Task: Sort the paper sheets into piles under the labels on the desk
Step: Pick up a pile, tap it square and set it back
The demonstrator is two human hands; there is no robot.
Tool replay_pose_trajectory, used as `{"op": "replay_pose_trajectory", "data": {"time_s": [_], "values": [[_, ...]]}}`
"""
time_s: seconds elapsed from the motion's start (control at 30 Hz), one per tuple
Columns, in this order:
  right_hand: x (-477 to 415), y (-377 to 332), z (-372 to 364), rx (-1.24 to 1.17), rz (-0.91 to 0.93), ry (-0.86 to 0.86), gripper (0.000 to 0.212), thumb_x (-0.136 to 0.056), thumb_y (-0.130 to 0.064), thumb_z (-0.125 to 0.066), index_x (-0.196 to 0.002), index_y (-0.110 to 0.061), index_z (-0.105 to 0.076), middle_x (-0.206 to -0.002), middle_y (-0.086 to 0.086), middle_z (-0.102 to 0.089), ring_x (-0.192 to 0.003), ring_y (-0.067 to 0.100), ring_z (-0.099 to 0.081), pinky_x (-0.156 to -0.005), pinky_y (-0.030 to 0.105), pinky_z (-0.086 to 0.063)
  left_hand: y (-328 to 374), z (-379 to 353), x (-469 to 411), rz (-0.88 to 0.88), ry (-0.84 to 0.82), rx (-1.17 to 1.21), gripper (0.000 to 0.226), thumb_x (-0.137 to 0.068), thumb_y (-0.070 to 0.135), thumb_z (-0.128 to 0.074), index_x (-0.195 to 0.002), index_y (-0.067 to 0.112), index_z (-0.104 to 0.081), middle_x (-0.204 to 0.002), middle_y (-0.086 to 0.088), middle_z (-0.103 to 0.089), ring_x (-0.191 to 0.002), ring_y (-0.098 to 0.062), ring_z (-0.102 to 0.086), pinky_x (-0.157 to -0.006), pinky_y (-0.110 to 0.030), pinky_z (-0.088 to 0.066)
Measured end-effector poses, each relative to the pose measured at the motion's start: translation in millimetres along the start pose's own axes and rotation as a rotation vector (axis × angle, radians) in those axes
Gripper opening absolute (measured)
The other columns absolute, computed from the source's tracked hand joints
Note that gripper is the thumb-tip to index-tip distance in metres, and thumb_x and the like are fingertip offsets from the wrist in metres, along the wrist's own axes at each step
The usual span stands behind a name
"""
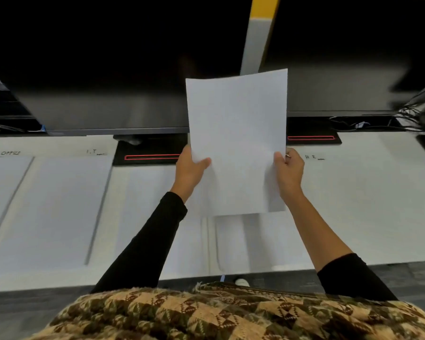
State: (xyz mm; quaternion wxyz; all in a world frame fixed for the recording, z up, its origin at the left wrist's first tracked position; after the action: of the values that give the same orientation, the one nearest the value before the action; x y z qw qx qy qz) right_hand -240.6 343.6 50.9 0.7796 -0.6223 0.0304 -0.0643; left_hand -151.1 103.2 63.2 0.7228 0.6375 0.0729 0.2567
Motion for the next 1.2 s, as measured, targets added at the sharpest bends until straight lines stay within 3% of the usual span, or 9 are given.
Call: {"op": "replay_pose_trajectory", "data": {"time_s": [0.13,0.3,0.37,0.47,0.53,0.6,0.87,1.07,1.2], "values": [[-26.2,31.5,55.7,0.085,-0.071,0.015,0.016,-0.091,-0.010,-0.049,-0.075,-0.012,-0.050,-0.074,0.005,-0.051,-0.063,0.013,-0.044,-0.063,0.023,-0.039,-14.4,-61.8,13.5,0.062,-0.039,0.004,0.046,-0.086,0.006,-0.063,-0.127,0.006,-0.043,-0.117,-0.006,-0.056,-0.100,-0.016,-0.054,-0.086,-0.027,-0.047],[-49.6,70.5,125.6,0.187,-0.166,0.045,0.030,-0.091,-0.009,-0.045,-0.063,-0.019,-0.042,-0.064,-0.005,-0.042,-0.057,0.008,-0.038,-0.053,0.017,-0.031,-47.2,-129.7,31.5,0.164,-0.128,-0.111,0.051,-0.088,0.009,-0.062,-0.134,0.010,-0.039,-0.099,-0.005,-0.055,-0.091,-0.019,-0.053,-0.064,-0.023,-0.048],[-57.4,92.2,151.9,0.259,-0.214,0.066,0.025,-0.091,-0.012,-0.043,-0.068,-0.021,-0.044,-0.073,-0.001,-0.047,-0.067,0.016,-0.043,-0.056,0.020,-0.033,-66.8,-147.4,35.5,0.159,-0.175,-0.404,0.054,-0.089,0.012,-0.058,-0.138,0.012,-0.036,-0.117,-0.011,-0.054,-0.103,-0.023,-0.052,-0.077,-0.028,-0.049],[-62.2,116.1,183.9,0.360,-0.284,0.084,0.015,-0.091,-0.014,-0.040,-0.091,-0.009,-0.054,-0.097,0.014,-0.055,-0.093,0.025,-0.051,-0.079,0.031,-0.041,-97.4,-162.2,47.3,0.191,-0.295,-0.969,0.067,-0.091,0.031,-0.055,-0.147,0.020,-0.021,-0.148,-0.014,-0.024,-0.133,-0.034,-0.028,-0.104,-0.042,-0.036],[-61.9,123.1,201.0,0.469,-0.303,0.094,0.033,-0.094,-0.013,-0.037,-0.118,0.001,-0.055,-0.119,0.022,-0.058,-0.112,0.035,-0.054,-0.092,0.039,-0.043,-113.2,-166.9,58.3,0.260,-0.358,-1.109,0.075,-0.089,0.043,-0.055,-0.148,0.027,-0.013,-0.155,-0.013,-0.003,-0.139,-0.038,-0.014,-0.108,-0.050,-0.030],[-61.5,127.0,215.1,0.558,-0.309,0.104,0.038,-0.096,-0.013,-0.034,-0.129,-0.001,-0.049,-0.127,0.023,-0.055,-0.117,0.038,-0.052,-0.094,0.041,-0.042,-120.9,-169.3,64.2,0.278,-0.373,-1.184,0.081,-0.086,0.048,-0.057,-0.149,0.030,-0.008,-0.157,-0.013,0.009,-0.143,-0.040,-0.003,-0.109,-0.054,-0.027],[-60.2,146.0,238.6,0.718,-0.377,0.133,0.036,-0.099,-0.015,-0.034,-0.131,-0.003,-0.046,-0.124,0.024,-0.056,-0.113,0.041,-0.054,-0.095,0.045,-0.042,-123.5,-167.6,64.6,0.280,-0.369,-1.245,0.088,-0.084,0.049,-0.060,-0.149,0.034,-0.003,-0.157,-0.010,0.013,-0.144,-0.038,0.002,-0.110,-0.056,-0.026],[-67.9,159.3,248.1,0.758,-0.443,0.155,0.036,-0.096,-0.019,-0.041,-0.132,-0.016,-0.043,-0.123,0.019,-0.058,-0.116,0.037,-0.051,-0.102,0.046,-0.031,-125.4,-165.5,66.6,0.243,-0.337,-1.266,0.083,-0.086,0.051,-0.055,-0.149,0.032,-0.004,-0.157,-0.013,0.015,-0.145,-0.038,0.002,-0.112,-0.051,-0.024],[-63.7,161.7,244.1,0.849,-0.455,0.159,0.043,-0.095,-0.028,-0.043,-0.135,-0.017,-0.036,-0.134,0.018,-0.045,-0.124,0.038,-0.040,-0.102,0.051,-0.026,-124.3,-160.9,66.9,0.200,-0.300,-1.249,0.078,-0.090,0.052,-0.048,-0.150,0.029,-0.005,-0.157,-0.016,0.015,-0.145,-0.038,0.003,-0.114,-0.050,-0.019]]}}
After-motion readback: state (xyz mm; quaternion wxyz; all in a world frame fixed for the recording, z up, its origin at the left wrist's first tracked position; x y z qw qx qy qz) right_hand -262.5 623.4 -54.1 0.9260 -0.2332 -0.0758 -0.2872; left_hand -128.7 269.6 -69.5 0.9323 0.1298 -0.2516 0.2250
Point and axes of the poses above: each hand's wrist, its own x-axis away from the middle knuckle, its own z-axis out of the back of the hand, y = z × x, the point moved 8 cm from there along -x, towards the middle knuckle
